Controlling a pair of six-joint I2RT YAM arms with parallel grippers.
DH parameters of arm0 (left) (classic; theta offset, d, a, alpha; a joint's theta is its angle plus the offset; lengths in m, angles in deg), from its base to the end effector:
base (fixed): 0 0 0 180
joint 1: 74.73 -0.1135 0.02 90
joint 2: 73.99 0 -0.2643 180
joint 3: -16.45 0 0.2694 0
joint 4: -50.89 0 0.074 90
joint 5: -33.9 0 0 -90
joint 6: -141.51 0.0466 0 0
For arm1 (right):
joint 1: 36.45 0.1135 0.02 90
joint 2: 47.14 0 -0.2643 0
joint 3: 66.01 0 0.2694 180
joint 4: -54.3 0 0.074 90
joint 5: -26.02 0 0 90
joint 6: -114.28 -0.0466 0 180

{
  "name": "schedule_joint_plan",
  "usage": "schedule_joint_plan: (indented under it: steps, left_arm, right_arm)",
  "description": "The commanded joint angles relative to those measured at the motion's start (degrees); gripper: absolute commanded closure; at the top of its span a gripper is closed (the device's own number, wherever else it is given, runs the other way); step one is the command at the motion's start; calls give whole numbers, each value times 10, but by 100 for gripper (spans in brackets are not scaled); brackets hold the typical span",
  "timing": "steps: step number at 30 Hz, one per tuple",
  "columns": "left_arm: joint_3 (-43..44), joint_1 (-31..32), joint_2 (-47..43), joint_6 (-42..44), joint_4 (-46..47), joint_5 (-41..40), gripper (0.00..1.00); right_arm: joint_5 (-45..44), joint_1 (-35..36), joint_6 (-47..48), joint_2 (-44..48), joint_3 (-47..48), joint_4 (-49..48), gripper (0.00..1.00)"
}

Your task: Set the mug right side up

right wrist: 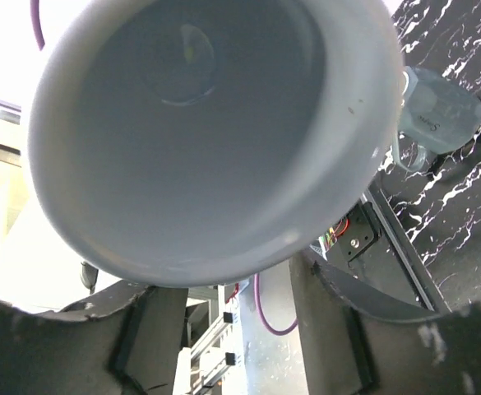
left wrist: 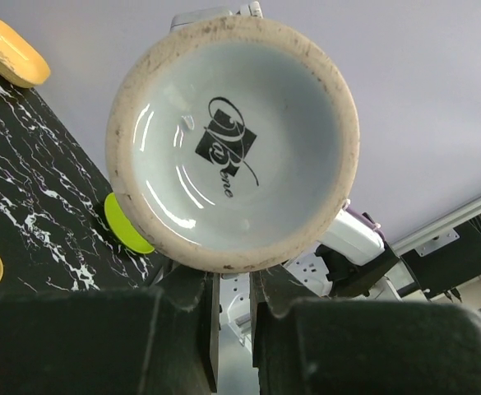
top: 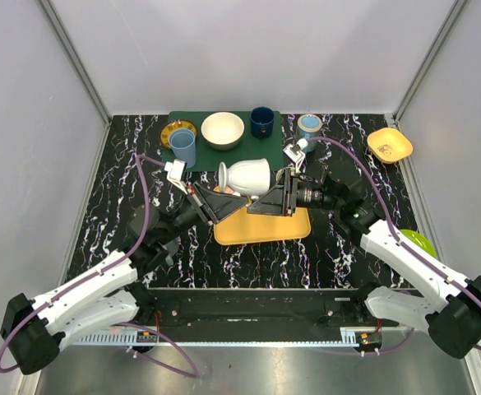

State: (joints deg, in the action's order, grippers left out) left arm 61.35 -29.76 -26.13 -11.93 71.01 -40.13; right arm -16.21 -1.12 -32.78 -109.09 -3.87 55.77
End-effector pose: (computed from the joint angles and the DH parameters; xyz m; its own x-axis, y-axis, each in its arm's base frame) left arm 0.1503 -0.1682 0.3306 -0.6808 -0.5354 -0.4998 0.5737 0.0345 -0.8184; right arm 0.2007 0.1845 0.3453 -0.8429 0.0939 -0.5297 -0.5244 0.0762 0.8480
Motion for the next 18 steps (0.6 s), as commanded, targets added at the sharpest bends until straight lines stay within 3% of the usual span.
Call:
schedule_joint_plan:
  steps: [1, 13, 18]
  left_arm:
    - [42, 18, -1, 6, 91, -8, 100]
    - [24, 36, 6, 11, 93, -7, 100]
    - [14, 39, 2, 11, 100, -4, 100]
  right_arm:
    - [-29, 13, 2, -10, 24, -67, 46]
    - [-57, 22, -57, -25, -2, -191, 66]
    - [-51, 21, -77, -30, -8, -228, 89]
